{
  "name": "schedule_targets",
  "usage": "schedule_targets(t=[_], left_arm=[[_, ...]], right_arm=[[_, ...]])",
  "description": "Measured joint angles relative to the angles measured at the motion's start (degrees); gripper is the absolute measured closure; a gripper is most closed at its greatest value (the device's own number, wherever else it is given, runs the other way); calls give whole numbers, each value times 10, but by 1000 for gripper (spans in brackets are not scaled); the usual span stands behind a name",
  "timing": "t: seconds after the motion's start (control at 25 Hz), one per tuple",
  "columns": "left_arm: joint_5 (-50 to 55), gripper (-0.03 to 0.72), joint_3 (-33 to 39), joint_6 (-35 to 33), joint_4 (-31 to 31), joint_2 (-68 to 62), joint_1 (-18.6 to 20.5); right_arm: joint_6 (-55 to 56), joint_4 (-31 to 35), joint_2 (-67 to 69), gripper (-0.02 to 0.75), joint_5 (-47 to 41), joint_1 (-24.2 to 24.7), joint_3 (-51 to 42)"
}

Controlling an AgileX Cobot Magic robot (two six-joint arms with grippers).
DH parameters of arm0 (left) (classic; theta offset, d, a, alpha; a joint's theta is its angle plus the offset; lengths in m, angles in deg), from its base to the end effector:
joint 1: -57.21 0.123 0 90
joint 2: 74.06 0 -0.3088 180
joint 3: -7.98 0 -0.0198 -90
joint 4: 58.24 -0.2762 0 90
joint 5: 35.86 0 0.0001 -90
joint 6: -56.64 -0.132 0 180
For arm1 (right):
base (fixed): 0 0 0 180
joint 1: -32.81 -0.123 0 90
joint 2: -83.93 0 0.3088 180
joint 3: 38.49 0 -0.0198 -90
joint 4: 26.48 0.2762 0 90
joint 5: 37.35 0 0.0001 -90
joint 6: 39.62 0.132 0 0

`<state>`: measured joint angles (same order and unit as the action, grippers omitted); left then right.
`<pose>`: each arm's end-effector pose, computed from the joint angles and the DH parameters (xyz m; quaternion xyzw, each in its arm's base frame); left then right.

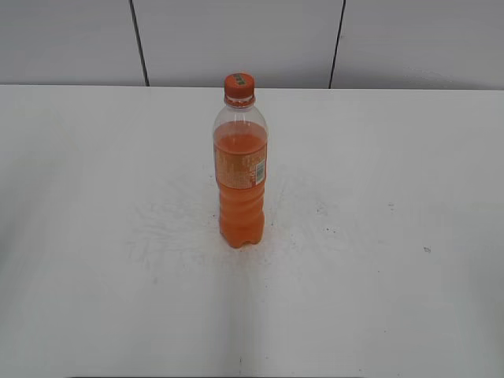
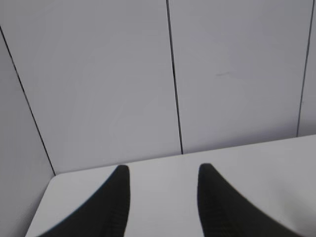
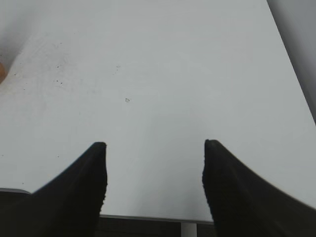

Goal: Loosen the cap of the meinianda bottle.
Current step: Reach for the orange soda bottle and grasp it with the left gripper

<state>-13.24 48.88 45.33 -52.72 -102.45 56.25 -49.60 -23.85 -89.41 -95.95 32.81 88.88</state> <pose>0.1114 -0.0068 0.3817 0.0578 0.7159 0.0186 0.6956 0.0372 0.0052 0.2552 -0.0744 0.8532 -0.0220 0.5158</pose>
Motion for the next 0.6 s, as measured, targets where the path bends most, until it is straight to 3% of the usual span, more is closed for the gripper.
schedule_targets(t=[0.36, 0.48, 0.6], left_arm=[[-303, 398, 144, -10, 7, -162, -3], [-373, 398, 179, 47, -67, -211, -20], [-433, 398, 190, 172, -169, -256, -49]], right_arm=[[0, 0, 0, 275, 0, 0, 0], [0, 0, 0, 275, 0, 0, 0], [0, 0, 0, 275, 0, 0, -1]])
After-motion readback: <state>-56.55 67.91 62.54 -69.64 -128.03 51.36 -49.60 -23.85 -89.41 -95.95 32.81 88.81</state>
